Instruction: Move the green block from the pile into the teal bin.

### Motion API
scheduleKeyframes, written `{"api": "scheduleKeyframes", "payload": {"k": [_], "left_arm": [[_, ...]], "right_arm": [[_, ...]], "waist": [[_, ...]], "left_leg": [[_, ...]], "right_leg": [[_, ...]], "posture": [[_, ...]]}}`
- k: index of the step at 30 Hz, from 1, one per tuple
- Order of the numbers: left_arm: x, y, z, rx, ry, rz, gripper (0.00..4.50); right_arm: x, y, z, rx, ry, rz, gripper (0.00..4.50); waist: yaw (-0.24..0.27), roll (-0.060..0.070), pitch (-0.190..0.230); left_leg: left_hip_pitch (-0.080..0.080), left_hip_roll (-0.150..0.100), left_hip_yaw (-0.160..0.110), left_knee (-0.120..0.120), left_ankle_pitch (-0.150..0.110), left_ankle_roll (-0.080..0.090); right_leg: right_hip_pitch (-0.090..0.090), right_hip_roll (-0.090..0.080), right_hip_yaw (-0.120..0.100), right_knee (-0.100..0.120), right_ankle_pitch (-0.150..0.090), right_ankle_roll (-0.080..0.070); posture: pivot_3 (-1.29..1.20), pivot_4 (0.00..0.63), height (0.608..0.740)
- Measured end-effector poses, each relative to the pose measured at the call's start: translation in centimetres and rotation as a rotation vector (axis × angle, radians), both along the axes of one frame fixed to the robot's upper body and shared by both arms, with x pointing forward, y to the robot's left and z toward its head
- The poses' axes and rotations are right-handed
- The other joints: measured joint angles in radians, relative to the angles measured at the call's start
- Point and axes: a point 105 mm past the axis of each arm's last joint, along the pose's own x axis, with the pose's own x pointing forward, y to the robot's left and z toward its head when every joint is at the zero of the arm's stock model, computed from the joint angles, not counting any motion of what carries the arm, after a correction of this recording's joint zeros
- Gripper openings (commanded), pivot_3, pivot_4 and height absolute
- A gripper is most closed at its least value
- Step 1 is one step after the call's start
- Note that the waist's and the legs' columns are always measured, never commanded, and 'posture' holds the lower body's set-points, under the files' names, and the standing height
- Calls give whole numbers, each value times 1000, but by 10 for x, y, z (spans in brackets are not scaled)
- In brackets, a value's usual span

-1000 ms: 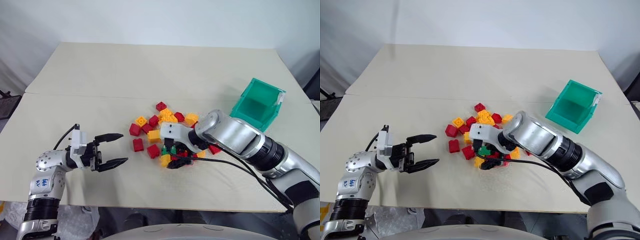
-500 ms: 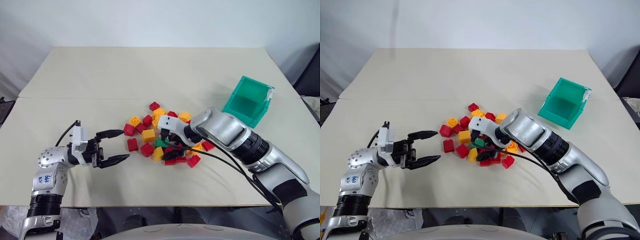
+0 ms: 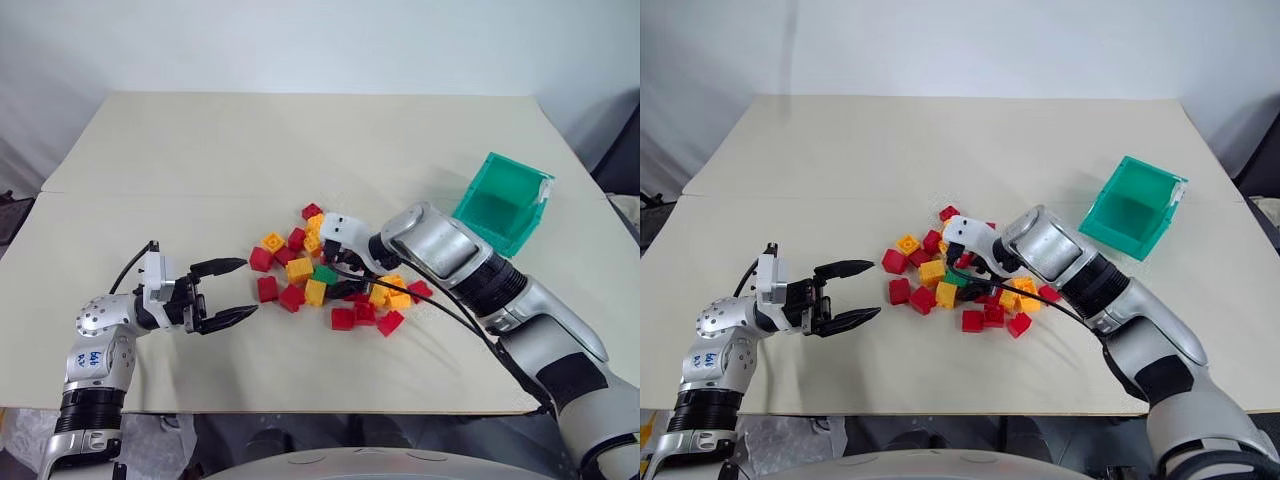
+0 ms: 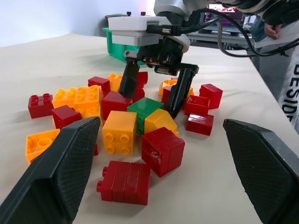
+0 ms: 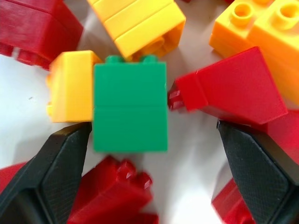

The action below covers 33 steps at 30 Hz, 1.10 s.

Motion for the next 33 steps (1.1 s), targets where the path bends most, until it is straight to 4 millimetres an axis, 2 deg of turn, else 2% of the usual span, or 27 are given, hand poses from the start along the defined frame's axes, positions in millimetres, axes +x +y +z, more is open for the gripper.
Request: {"api": "scheduleKeyframes", "payload": {"k": [4, 5, 7, 13, 14, 20, 22, 25, 29, 31, 33], "left_arm": [[0, -1, 0, -3, -6, 2, 4500], [1, -1, 0, -4, -6, 3, 4500], [1, -2, 0, -6, -6, 4, 4500], [1, -2, 0, -6, -7, 3, 4500], [1, -2, 0, -6, -7, 3, 4500], [3, -6, 4, -4, -12, -16, 4500], [6, -12, 9, -4, -25, -37, 4500], [13, -33, 13, -10, -29, -88, 4500], [31, -66, 25, -10, -57, -96, 4500], [38, -75, 31, -9, -70, -83, 4500], [48, -87, 34, -24, -64, -64, 4500]], "right_arm": [[0, 9, -1, 4, -23, 26, 4482], [-1, 9, -1, 6, -25, 29, 4103], [-1, 10, -1, 8, -31, 31, 3640], [-19, 12, -1, 23, -3, 73, 1619], [-20, 12, 2, 33, -4, 72, 1479], [-23, -1, 25, 109, -44, 25, 1487], [-24, -11, 33, 144, -60, 2, 1487], [-22, -36, 54, 265, -131, -70, 1487], [-12, -81, 87, 382, -324, -217, 1487], [-5, -106, 93, 363, -408, -307, 1487], [4, -140, 94, 294, -486, -441, 1487]], "waist": [[-5, 0, 0], [-7, 0, 0], [-7, 0, 0], [-1, 0, 0], [0, 0, 0], [4, 0, 0], [7, 0, 0], [24, 0, 0], [37, 0, 0], [39, 0, 0], [41, 0, 0]], "left_leg": [[0, 1, 0, 0, 0, -1], [0, 2, 0, 0, 0, -1], [0, 2, 0, -1, 0, -1], [-2, 1, 0, -1, 1, -4], [-2, 1, 0, -1, 1, -3], [-3, 1, 0, -1, 0, -2], [-4, 0, 0, -1, 0, -2], [-4, -1, 2, -1, -1, 0], [-4, -2, 6, -1, -1, 1], [-3, -1, 9, -1, -2, 2], [-2, -1, 14, -1, -1, 2]], "right_leg": [[0, 0, 0, -1, 0, 0], [0, 0, 0, -1, 0, 0], [-1, 1, 0, -1, 0, 0], [-1, 1, 0, -4, 0, 0], [-1, 0, 0, -4, 0, 0], [-1, -1, -2, -6, 0, 0], [-1, -1, -2, -6, 0, 0], [-1, 2, -3, -7, 0, 1], [0, 3, -3, -8, 2, 3], [-1, 3, -2, -8, 2, 3], [-1, 4, -2, -8, 2, 4]], "posture": [[0, 150, 740], [0, 150, 740], [0, 150, 740], [0, 150, 740], [0, 150, 740], [0, 150, 740], [0, 150, 740], [0, 150, 740], [0, 150, 740], [0, 150, 740], [0, 150, 740]]}}
